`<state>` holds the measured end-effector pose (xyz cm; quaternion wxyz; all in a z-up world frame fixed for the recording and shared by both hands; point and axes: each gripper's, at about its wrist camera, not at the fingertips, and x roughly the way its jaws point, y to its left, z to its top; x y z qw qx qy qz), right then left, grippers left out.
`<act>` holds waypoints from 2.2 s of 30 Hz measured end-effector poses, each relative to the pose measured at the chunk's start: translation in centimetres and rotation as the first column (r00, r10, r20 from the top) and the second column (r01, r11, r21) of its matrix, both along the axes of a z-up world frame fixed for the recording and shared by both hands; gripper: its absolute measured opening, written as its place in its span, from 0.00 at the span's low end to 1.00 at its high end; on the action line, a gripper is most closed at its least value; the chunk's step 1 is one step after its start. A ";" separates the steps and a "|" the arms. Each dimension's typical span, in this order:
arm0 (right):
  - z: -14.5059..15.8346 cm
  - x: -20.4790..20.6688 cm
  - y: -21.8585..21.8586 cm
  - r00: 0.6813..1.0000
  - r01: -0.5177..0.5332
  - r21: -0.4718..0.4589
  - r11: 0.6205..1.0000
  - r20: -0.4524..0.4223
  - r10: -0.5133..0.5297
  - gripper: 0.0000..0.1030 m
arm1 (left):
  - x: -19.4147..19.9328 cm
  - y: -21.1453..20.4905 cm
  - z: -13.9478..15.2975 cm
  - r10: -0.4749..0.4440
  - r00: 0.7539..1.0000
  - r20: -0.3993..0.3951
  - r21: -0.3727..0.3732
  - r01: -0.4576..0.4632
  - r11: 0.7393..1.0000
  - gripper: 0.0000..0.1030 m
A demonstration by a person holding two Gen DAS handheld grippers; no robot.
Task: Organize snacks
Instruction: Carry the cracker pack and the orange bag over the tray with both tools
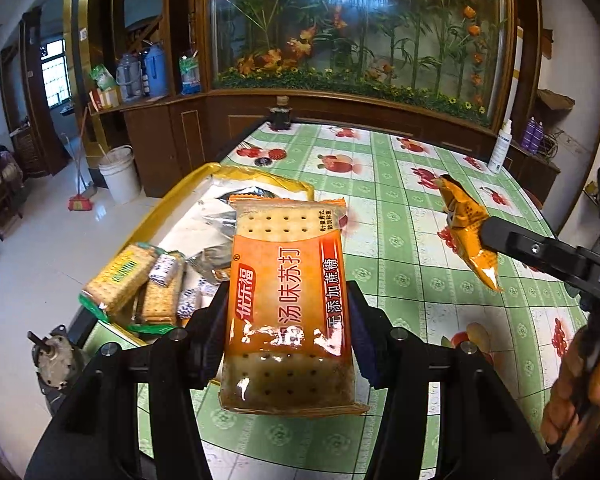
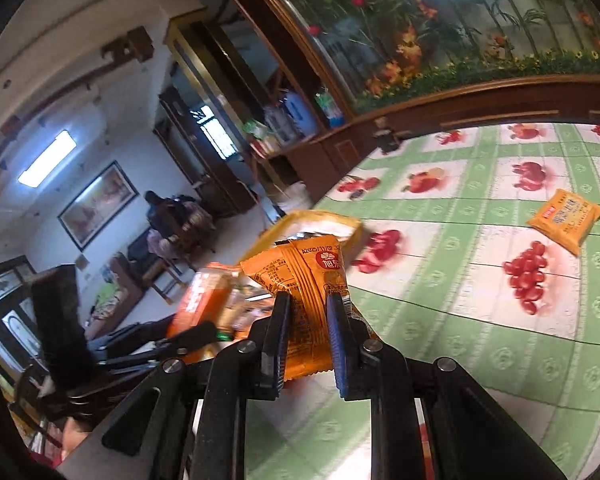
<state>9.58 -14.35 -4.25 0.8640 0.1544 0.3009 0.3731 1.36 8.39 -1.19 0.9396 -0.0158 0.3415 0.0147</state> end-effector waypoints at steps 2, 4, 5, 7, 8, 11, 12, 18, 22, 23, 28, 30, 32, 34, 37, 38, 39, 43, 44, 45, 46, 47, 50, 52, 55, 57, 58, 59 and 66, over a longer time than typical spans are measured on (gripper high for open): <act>0.6 -0.7 0.7 1.000 -0.015 0.009 1.000 0.013 0.015 0.18 | -0.2 0.3 0.2 0.013 1.000 0.015 0.009 -0.014 1.000 0.51; 1.0 -1.2 1.5 0.999 -0.035 0.009 0.999 0.018 0.035 0.18 | -0.4 0.7 0.3 0.023 0.999 0.025 0.013 -0.024 1.000 0.51; 1.0 -1.4 1.8 0.999 -0.044 0.010 0.999 0.015 0.044 0.18 | -0.4 0.9 0.4 0.028 0.999 0.029 0.014 -0.028 0.999 0.51; 1.1 -1.6 2.6 0.998 -0.055 0.011 0.998 0.017 0.055 0.18 | -0.5 1.3 0.5 0.036 0.999 0.037 0.016 -0.036 0.999 0.51; 1.1 -1.6 3.0 0.998 -0.059 0.007 0.998 0.018 0.059 0.18 | -0.5 1.5 0.5 0.040 0.998 0.040 0.018 -0.040 0.999 0.51; 1.1 -1.5 4.0 0.997 -0.074 -0.006 0.997 0.019 0.074 0.18 | -0.6 2.2 0.5 0.054 0.998 0.044 0.019 -0.054 0.998 0.51; 1.1 -1.3 4.4 0.997 -0.080 -0.010 0.997 0.016 0.080 0.18 | -0.5 2.4 0.5 0.058 0.997 0.044 0.017 -0.059 0.998 0.51; 0.6 -0.4 6.3 0.995 -0.102 -0.017 0.995 -0.005 0.102 0.18 | -0.3 4.4 0.1 0.096 0.995 0.038 0.012 -0.097 0.995 0.51; 0.3 0.3 7.1 0.993 -0.114 -0.019 0.993 -0.015 0.113 0.18 | 0.1 5.3 -0.3 0.121 0.992 0.032 0.007 -0.121 0.993 0.51; 0.3 0.4 7.4 0.993 -0.117 -0.022 0.993 -0.018 0.117 0.18 | 0.2 5.6 -0.3 0.127 0.991 0.032 0.005 -0.127 0.992 0.51; 0.0 1.2 8.7 0.991 -0.131 -0.037 0.991 -0.030 0.130 0.18 | 0.6 6.6 -0.7 0.149 0.989 0.024 -0.003 -0.149 0.989 0.51; -0.1 1.5 9.1 0.990 -0.137 -0.039 0.990 -0.032 0.136 0.18 | 0.8 6.9 -0.8 0.154 0.988 0.021 -0.004 -0.154 0.988 0.51; -0.1 1.9 9.6 0.990 -0.141 -0.040 0.989 -0.035 0.139 0.18 | 0.9 7.2 -1.0 0.158 0.987 0.016 -0.007 -0.158 0.987 0.51; -0.1 2.2 10.0 0.989 -0.145 -0.040 0.989 -0.037 0.143 0.18 | 1.1 7.5 -1.1 0.163 0.986 0.013 -0.007 -0.163 0.987 0.51; -0.2 2.6 10.5 0.988 -0.151 -0.044 0.988 -0.038 0.149 0.18 | 1.3 8.0 -1.3 0.172 0.985 0.007 -0.012 -0.172 0.985 0.51; -0.2 2.7 10.6 0.988 -0.152 -0.045 0.987 -0.039 0.150 0.18 | 1.3 8.2 -1.4 0.175 0.984 0.005 -0.012 -0.175 0.984 0.51; -0.2 2.7 10.7 0.988 -0.153 -0.045 0.987 -0.041 0.152 0.18 | 1.4 8.4 -1.5 0.179 0.984 0.003 -0.013 -0.179 0.984 0.51; -0.7 3.5 11.2 0.987 -0.154 -0.053 0.987 -0.054 0.151 0.18 | 1.7 9.1 -2.1 0.193 0.981 -0.013 -0.021 -0.193 0.981 0.51; -0.9 3.6 11.3 0.987 -0.154 -0.052 0.987 -0.060 0.151 0.18 | 1.8 9.3 -2.2 0.195 0.981 -0.016 -0.023 -0.195 0.980 0.51; -1.2 3.8 11.4 0.987 -0.153 -0.053 0.987 -0.066 0.150 0.18 | 1.9 9.5 -2.3 0.197 0.980 -0.019 -0.024 -0.198 0.980 0.51; -1.5 4.1 11.6 0.986 -0.153 -0.052 0.987 -0.075 0.149 0.18 | 1.9 9.7 -2.4 0.200 0.979 -0.022 -0.026 -0.201 0.979 0.51; -1.7 4.3 11.8 0.985 -0.153 -0.050 0.987 -0.083 0.149 0.18 | 2.0 9.9 -2.5 0.202 0.979 -0.024 -0.028 -0.203 0.979 0.51; -2.2 4.7 12.6 0.984 -0.156 -0.047 0.987 -0.097 0.151 0.18 | 2.1 10.2 -2.7 0.207 0.978 -0.030 -0.027 -0.208 0.978 0.51; -2.5 4.8 13.2 0.983 -0.163 -0.046 0.986 -0.099 0.158 0.18 | 2.2 10.3 -2.8 0.210 0.977 -0.034 -0.024 -0.211 0.977 0.51; -2.7 5.1 14.1 0.981 -0.174 -0.049 0.984 -0.096 0.168 0.18 | 2.6 10.4 -3.0 0.215 0.976 -0.042 -0.024 -0.216 0.976 0.51; -2.7 5.3 14.5 0.981 -0.177 -0.052 0.983 -0.092 0.172 0.18 | 2.8 10.3 -3.1 0.216 0.975 -0.047 -0.020 -0.218 0.976 0.51; -2.7 5.4 14.6 0.981 -0.175 -0.054 0.983 -0.089 0.170 0.18 | 3.0 10.3 -3.2 0.215 0.975 -0.051 -0.018 -0.216 0.976 0.51; -2.8 5.4 14.7 0.982 -0.174 -0.055 0.983 -0.087 0.169 0.18 | 3.1 10.3 -3.3 0.214 0.975 -0.053 -0.018 -0.216 0.976 0.51; -3.5 6.6 13.7 0.986 -0.139 -0.046 0.989 -0.099 0.134 0.18 | 4.0 10.3 -3.5 0.203 0.977 -0.059 -0.017 -0.204 0.979 0.51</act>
